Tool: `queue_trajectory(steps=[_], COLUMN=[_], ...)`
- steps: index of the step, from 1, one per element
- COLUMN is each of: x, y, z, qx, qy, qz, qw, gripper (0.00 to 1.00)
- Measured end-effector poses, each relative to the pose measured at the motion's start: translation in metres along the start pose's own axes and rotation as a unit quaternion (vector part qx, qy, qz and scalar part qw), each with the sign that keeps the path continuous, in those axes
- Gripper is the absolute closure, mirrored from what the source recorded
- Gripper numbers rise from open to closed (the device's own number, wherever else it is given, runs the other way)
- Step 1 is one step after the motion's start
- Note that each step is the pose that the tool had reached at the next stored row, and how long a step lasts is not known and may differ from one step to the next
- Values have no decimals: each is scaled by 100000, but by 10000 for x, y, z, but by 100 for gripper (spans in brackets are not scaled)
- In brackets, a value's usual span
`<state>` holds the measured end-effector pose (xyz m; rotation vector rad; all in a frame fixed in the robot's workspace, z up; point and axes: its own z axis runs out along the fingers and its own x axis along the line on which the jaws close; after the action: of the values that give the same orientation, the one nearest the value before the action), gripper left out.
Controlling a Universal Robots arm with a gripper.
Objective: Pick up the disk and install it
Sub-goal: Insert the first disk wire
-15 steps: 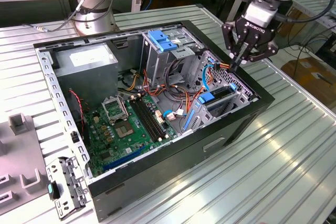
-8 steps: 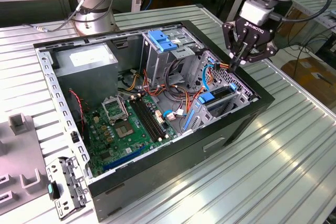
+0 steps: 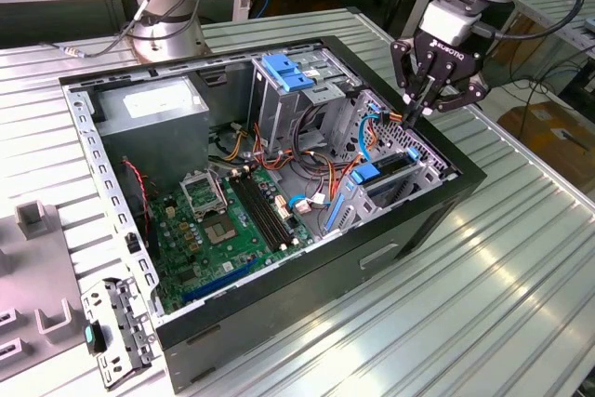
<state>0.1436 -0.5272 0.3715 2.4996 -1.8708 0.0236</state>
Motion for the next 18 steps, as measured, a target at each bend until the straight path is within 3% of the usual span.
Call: queue_trajectory(steps=[7, 10, 18], x=[0, -1, -1], y=[0, 1, 1], z=[0, 0, 3], qx=[-5, -48, -178], qy=[2, -8, -43], qz=[188, 1854, 7475], qw=[100000, 99983, 99720], gripper=[83, 83, 83])
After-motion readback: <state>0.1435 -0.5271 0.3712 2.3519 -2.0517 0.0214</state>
